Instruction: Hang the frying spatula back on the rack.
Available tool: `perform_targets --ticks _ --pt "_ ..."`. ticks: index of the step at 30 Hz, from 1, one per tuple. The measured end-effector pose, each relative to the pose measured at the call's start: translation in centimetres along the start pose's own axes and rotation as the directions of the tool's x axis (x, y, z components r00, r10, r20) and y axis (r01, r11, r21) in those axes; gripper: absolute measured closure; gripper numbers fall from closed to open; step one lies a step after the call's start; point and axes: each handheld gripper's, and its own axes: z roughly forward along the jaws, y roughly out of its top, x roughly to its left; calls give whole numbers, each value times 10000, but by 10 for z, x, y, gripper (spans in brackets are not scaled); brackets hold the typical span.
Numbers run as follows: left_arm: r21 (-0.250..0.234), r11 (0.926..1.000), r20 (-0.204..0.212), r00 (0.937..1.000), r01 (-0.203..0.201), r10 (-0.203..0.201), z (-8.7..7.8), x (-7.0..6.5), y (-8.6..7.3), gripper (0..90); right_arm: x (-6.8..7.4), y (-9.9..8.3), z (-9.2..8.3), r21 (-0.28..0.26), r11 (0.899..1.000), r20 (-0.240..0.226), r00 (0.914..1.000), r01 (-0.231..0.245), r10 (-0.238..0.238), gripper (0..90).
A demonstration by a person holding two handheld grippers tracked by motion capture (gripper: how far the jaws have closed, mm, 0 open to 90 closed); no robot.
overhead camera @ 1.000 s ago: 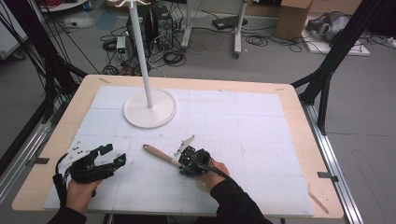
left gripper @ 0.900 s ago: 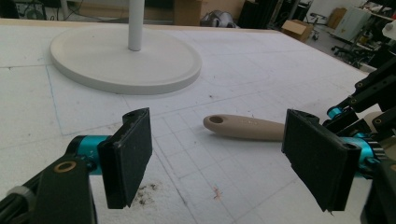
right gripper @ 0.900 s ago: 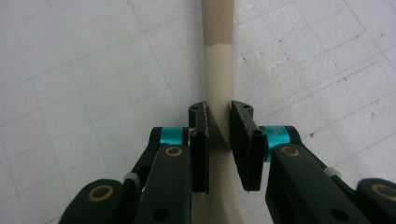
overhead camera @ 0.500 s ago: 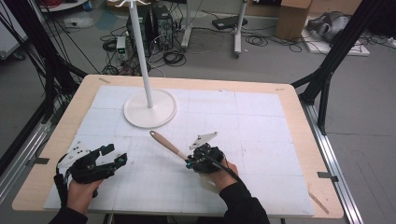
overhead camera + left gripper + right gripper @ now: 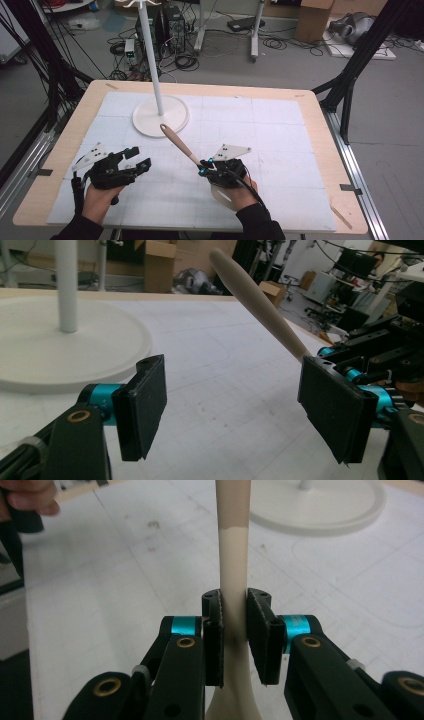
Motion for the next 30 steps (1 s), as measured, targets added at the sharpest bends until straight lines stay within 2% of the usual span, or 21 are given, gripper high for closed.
perform_targets --ticks 2,6,13,15,17,22,30 --pt "146 9999 181 9998 39 -42 7 -3 5 260 4 1 -3 -405 9992 -46 10000 23 -25 781" --pt "143 9998 375 9992 114 -120 17 -8 17 262 7 -1 -5 -613 9981 -91 10000 15 -21 781" --pt "390 9992 438 9990 94 -111 31 -13 26 261 7 -3 -8 -864 9963 -30 10000 40 -43 781" --pt "466 9989 295 9996 34 -48 36 -16 29 263 7 -3 -9 -1002 9949 -48 9999 106 -112 781" --pt "531 9985 340 9993 136 -154 40 -17 31 265 8 -3 -9 -1062 9943 -76 9999 94 -102 782" --pt "424 9977 747 9957 523 -554 52 -22 36 287 9 -2 -9 -1156 9932 -122 9998 163 -179 781" --pt "358 9958 1219 9887 837 -875 63 -33 46 313 11 -1 -12 -1435 9896 -131 9998 132 -152 781"
